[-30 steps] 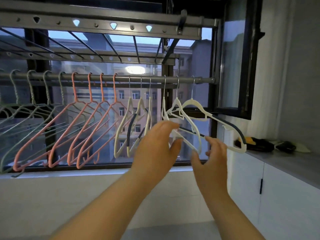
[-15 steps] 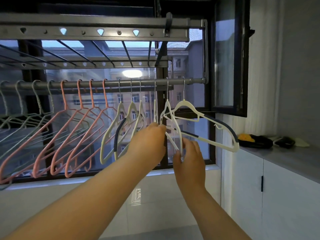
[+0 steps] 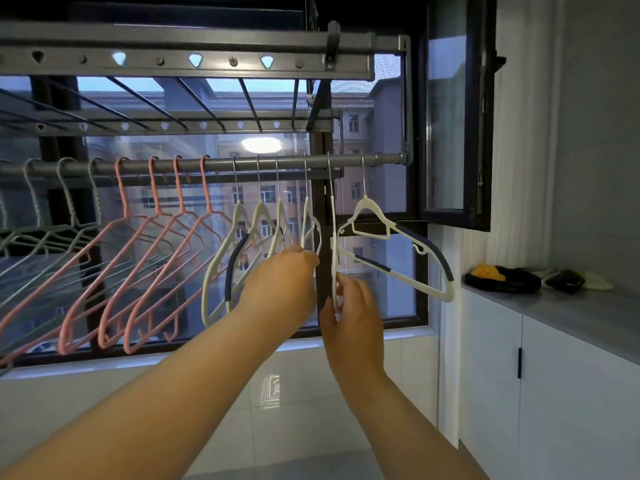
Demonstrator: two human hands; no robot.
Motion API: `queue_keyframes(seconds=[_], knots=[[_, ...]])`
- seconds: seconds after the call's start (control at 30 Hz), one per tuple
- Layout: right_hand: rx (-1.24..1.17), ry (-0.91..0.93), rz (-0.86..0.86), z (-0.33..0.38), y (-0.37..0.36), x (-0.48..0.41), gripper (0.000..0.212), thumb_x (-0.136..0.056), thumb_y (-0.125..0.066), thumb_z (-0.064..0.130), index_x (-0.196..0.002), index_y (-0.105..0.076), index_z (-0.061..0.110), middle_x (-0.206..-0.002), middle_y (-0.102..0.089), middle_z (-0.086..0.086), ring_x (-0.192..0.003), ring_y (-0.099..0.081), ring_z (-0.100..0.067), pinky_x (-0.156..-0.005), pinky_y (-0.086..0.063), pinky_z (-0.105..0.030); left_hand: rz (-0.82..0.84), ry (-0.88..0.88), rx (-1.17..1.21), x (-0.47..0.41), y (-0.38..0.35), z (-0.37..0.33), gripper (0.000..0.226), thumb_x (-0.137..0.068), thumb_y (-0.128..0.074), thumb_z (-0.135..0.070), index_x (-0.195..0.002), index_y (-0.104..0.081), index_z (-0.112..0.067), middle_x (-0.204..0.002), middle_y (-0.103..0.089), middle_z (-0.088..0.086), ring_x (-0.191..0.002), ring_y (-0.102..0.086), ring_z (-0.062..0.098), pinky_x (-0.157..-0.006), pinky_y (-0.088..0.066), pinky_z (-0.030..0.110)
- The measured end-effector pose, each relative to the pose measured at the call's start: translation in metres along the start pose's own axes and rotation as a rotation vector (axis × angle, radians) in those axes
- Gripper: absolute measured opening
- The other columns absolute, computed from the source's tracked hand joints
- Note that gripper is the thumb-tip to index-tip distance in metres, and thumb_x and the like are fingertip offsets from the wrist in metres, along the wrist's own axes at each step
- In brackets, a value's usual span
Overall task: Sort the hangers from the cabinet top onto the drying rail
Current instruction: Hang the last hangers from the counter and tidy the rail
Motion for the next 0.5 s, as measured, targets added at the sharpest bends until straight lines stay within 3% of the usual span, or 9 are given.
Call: queue_keyframes(seconds=[0.23, 0.37, 0.43, 0.5], knots=[[0.068, -0.014, 0.045, -0.005, 0.003, 0.003, 0.043, -0.093, -0.049, 0.027, -0.133, -0.041, 0.015, -0.132, -0.048, -0.003, -0.116, -0.049, -0.013, -0.084, -0.035, -0.012, 0.002, -0.021, 0.015, -0.002, 0.001, -0.004, 0.037, -0.084, -0.06, -0.018, -0.12, -0.052, -0.017, -0.122, -0.052, 0.004, -0.101, -0.057, 0.022, -0.081, -0.046, 0.028], [0.168, 0.06, 0.062, 0.007, 0.018, 0.014, 0.052, -0.09, -0.052, 0.03, -0.137, -0.035, 0.016, -0.138, -0.041, -0.004, -0.12, -0.043, -0.014, -0.095, -0.04, -0.022, 0.002, -0.046, 0.014, -0.002, 0.006, -0.005, 0.039, -0.085, -0.058, -0.022, -0.123, -0.05, -0.018, -0.126, -0.051, 0.003, -0.106, -0.055, 0.021, -0.086, -0.046, 0.029], [0.21, 0.204, -0.116, 0.022, 0.046, 0.015, 0.042, -0.083, -0.054, 0.026, -0.122, -0.052, 0.009, -0.116, -0.058, -0.012, -0.103, -0.053, -0.018, -0.084, -0.049, -0.032, -0.012, -0.08, 0.023, -0.003, 0.015, -0.006, 0.041, -0.085, -0.058, -0.027, -0.125, -0.05, -0.019, -0.127, -0.052, 0.002, -0.107, -0.055, 0.02, -0.088, -0.045, 0.03], [0.236, 0.307, -0.325, 0.029, 0.079, 0.011, 0.038, -0.076, -0.048, 0.024, -0.106, -0.059, 0.003, -0.097, -0.064, -0.016, -0.094, -0.055, -0.018, -0.078, -0.047, -0.031, -0.076, -0.136, 0.034, -0.01, 0.032, -0.01, 0.037, -0.086, -0.056, -0.031, -0.122, -0.052, -0.02, -0.124, -0.054, 0.002, -0.104, -0.055, 0.018, -0.087, -0.045, 0.03]])
Point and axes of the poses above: each hand's wrist, its own x-axis away from the middle knuckle, its own y-axis out of the back of the hand, z = x × y, the point moved 7 cm from there along -x, towards the middle knuckle
